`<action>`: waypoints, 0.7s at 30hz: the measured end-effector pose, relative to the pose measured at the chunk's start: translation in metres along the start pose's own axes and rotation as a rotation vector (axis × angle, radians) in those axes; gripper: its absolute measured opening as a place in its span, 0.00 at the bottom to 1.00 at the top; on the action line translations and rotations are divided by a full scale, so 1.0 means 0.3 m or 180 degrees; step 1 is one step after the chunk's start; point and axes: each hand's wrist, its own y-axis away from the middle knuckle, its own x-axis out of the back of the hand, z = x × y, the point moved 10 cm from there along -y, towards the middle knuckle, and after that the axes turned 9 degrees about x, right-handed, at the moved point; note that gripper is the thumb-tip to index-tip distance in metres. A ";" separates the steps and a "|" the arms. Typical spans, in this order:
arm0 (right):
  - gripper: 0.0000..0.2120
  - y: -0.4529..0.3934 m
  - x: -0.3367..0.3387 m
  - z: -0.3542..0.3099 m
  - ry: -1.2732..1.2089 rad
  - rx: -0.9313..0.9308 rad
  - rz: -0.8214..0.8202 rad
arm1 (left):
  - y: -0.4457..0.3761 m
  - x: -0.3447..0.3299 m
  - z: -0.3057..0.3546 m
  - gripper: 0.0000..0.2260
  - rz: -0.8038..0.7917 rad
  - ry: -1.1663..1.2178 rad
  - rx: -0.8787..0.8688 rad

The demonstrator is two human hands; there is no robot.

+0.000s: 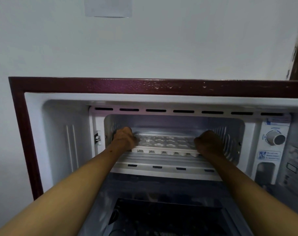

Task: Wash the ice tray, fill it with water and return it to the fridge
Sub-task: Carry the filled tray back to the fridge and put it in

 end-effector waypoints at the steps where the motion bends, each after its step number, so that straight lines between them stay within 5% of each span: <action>1: 0.11 0.002 0.000 -0.002 0.0035 -0.0012 -0.0030 | 0.008 0.005 0.005 0.16 0.0036 -0.0034 -0.0023; 3: 0.08 0.017 0.011 -0.016 0.0102 0.0003 -0.0057 | 0.030 0.017 0.006 0.15 0.0108 -0.0144 -0.0035; 7: 0.23 0.059 0.078 -0.059 0.0368 0.0201 -0.0088 | 0.111 0.077 0.031 0.14 0.0448 -0.0293 -0.0210; 10: 0.23 0.099 0.145 -0.123 0.0585 0.0436 -0.0166 | 0.192 0.132 0.066 0.14 0.0680 -0.0193 -0.0509; 21: 0.21 0.426 0.317 -0.308 0.0044 0.0512 -0.0510 | 0.571 0.155 0.021 0.23 0.0358 -0.0550 -0.0410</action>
